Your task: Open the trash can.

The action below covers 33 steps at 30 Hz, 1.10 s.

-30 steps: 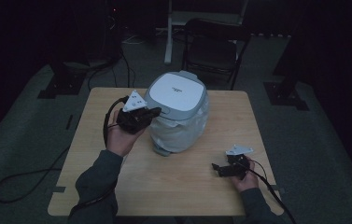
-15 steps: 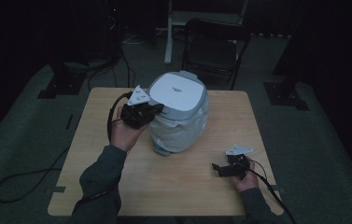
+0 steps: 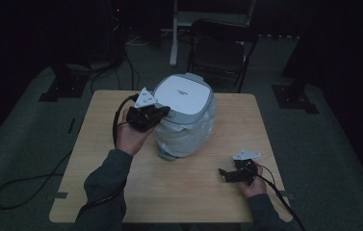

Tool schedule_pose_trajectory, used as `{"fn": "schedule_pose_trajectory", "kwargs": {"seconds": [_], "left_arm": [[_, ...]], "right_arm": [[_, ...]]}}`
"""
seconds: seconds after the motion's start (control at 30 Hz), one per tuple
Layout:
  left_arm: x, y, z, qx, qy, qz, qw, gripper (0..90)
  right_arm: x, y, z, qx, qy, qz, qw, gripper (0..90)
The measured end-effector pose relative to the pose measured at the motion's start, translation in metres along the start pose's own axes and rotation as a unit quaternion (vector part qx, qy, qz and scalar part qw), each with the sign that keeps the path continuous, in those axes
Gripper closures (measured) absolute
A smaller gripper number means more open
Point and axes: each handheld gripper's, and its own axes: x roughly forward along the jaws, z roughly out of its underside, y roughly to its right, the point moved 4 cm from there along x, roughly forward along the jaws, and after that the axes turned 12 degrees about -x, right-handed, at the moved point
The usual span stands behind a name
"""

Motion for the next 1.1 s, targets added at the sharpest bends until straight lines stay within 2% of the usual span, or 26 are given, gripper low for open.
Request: {"fn": "schedule_pose_trajectory", "kwargs": {"seconds": [0.07, 0.6, 0.83, 1.1], "left_arm": [[0.0, 0.001, 0.0, 0.005, -0.004, -0.005, 1.0, 90.0], [0.001, 0.002, 0.0, 0.001, -0.015, -0.014, 0.9998, 90.0], [-0.001, -0.001, 0.002, -0.008, -0.009, -0.007, 0.9999, 90.0], [-0.01, -0.009, 0.006, -0.02, 0.002, -0.021, 0.9996, 89.4]], "right_arm": [[0.0, 0.0, 0.0, 0.0, 0.0, 0.0, 1.0, 12.8], [0.0, 0.0, 0.0, 0.0, 0.0, 0.0, 1.0, 12.8], [0.0, 0.0, 0.0, 0.0, 0.0, 0.0, 1.0, 12.8], [0.0, 0.0, 0.0, -0.001, 0.0, 0.001, 1.0, 12.8]]}}
